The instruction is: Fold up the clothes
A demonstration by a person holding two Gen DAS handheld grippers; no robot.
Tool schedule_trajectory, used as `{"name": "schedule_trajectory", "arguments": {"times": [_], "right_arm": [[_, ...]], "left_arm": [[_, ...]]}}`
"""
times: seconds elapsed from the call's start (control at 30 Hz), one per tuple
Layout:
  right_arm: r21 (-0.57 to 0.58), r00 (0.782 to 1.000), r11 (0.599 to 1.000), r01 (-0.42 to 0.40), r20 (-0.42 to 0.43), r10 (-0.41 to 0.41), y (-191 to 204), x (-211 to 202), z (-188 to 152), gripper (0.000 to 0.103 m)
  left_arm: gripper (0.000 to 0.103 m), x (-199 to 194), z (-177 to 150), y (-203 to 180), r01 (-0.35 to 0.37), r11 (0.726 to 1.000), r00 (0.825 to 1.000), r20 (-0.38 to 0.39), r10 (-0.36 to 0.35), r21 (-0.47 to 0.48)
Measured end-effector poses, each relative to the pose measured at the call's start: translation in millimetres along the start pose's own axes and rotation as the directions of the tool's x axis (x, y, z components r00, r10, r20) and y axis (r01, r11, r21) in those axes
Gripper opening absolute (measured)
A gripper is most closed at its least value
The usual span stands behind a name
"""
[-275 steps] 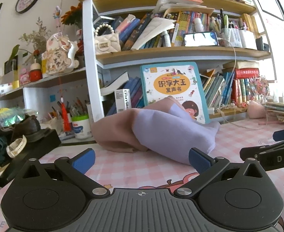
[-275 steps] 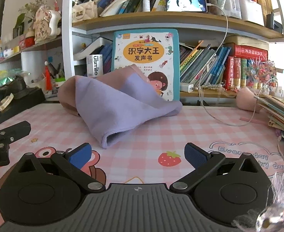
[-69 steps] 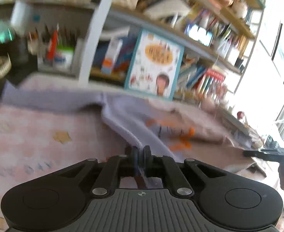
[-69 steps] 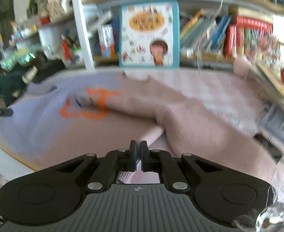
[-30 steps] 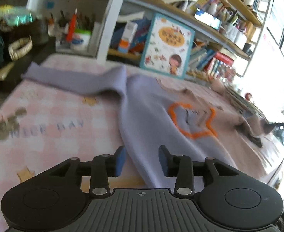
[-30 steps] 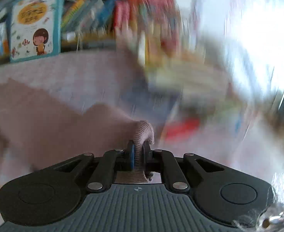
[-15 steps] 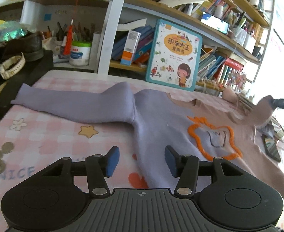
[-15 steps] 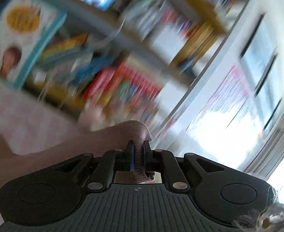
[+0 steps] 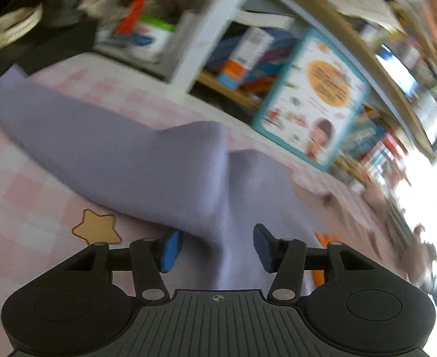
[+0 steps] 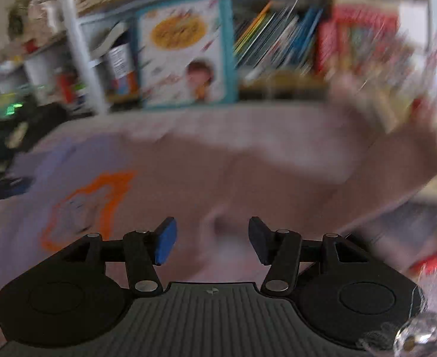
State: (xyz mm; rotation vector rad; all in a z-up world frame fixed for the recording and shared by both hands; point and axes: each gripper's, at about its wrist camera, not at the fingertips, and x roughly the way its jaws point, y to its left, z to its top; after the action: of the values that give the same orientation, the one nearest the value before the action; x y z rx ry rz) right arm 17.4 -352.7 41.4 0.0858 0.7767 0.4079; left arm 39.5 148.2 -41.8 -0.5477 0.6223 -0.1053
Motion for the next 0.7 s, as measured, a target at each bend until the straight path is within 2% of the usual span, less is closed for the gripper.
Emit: {"name": "schedule_trajectory", "arguments": {"times": [0.03,0.1,0.13,0.2,0.27,0.4,0.6,0.7], "right_arm": [[0.014,1.000,1.000,-0.006,-0.016,0.007,1.0,7.0,-3.8,0.051],[0.040,0.999,0.999,0.013,-0.034,-0.012,0.4,21.3,-8.0,0.051],[0.054,0.999,0.998,0.027,-0.038,-0.025,-0.1,27.1,-9.4,0.051],[0.098,0.999,0.995,0.029,-0.037,-0.026,-3.3,36.9,-10.8,0.044],[0.131,0.999,0.991,0.021,-0.031,-0.017,-8.1,48.5,-12.4,0.012],[0.125,1.000,0.992,-0.015,0.005,0.015,-5.9,74.3,-1.8,0.009],[0.068,0.999,0.998,0.012,0.042,-0.015,4.5,101.9,16.2,0.008],[0.069,0.998,0.997,0.029,0.051,-0.032,-0.9,97.4,13.8,0.006]], "left_arm": [[0.049,2.1,1.5,3.2,0.001,1.000,1.000,0.014,-0.001,-0.028],[0.032,2.9,3.2,7.8,-0.008,0.998,0.999,0.039,0.011,-0.065],[0.012,3.0,3.6,10.3,-0.008,0.997,0.999,0.048,0.012,-0.073],[0.007,2.9,4.4,15.1,0.002,0.997,0.998,0.059,0.003,-0.080],[0.005,-3.9,4.2,17.3,-0.006,0.997,0.996,0.083,0.012,-0.076],[0.005,-20.2,2.6,20.1,-0.062,0.996,0.988,0.139,0.069,-0.058],[0.005,-10.7,7.1,25.1,-0.110,0.992,0.987,0.113,0.117,-0.068],[0.005,-1.6,5.6,20.7,-0.111,0.992,0.989,0.094,0.116,-0.052]]}}
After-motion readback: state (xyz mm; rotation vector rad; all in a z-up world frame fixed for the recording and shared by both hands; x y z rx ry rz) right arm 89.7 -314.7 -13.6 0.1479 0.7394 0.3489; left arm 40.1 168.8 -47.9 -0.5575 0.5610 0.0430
